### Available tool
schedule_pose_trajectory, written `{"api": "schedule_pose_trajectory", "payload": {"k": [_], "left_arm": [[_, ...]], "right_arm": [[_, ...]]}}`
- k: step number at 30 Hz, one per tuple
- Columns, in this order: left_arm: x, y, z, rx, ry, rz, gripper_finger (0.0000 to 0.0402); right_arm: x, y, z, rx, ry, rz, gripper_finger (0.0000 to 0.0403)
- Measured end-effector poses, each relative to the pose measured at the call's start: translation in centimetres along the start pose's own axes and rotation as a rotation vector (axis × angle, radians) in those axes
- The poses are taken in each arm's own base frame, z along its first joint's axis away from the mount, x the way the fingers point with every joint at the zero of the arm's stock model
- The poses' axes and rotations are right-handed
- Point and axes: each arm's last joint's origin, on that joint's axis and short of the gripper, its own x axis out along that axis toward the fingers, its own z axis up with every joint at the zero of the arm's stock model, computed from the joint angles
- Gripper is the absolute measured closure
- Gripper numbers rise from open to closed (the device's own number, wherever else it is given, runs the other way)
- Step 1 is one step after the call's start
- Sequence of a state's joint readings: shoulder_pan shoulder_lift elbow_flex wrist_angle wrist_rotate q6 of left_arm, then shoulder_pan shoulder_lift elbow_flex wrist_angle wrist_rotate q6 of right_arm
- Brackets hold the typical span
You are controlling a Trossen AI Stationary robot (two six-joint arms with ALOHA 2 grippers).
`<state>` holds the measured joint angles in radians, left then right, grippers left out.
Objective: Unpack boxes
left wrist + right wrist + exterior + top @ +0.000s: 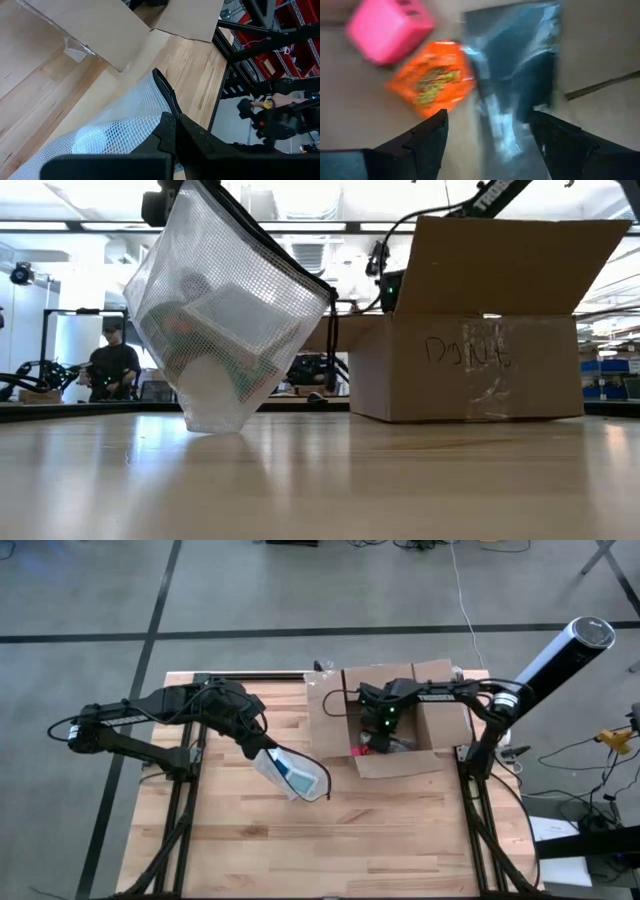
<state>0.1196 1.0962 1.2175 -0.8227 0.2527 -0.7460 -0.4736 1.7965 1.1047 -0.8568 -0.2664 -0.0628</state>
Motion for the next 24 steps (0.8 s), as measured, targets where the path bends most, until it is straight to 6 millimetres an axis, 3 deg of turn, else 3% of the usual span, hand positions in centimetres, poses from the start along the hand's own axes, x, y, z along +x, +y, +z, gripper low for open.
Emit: {"api": "schedule_pose_trajectory", "payload": {"k": [5, 12, 18, 24], "left_arm": [[0.0, 0.0, 0.0, -0.004, 0.000, 0.000, 0.0402], [0.0, 0.0, 0.0, -0.007, 0.000, 0.000, 0.0402], [0.0, 0.0, 0.0, -0.007, 0.001, 0.000, 0.0402], [0.0, 0.0, 0.0, -0.005, 0.000, 0.000, 0.0402]], "right_arm": [[1.1, -0.5, -0.1, 0.008, 0.043, -0.055, 0.0202], [-0.3, -0.1, 0.1, 0.021, 0.015, -0.063, 0.0373], [-3.2, 0.7, 0.1, 0.058, -0.043, -0.054, 0.0374], [-8.1, 2.2, -0.8, 0.094, -0.197, -0.021, 0.0382]]}}
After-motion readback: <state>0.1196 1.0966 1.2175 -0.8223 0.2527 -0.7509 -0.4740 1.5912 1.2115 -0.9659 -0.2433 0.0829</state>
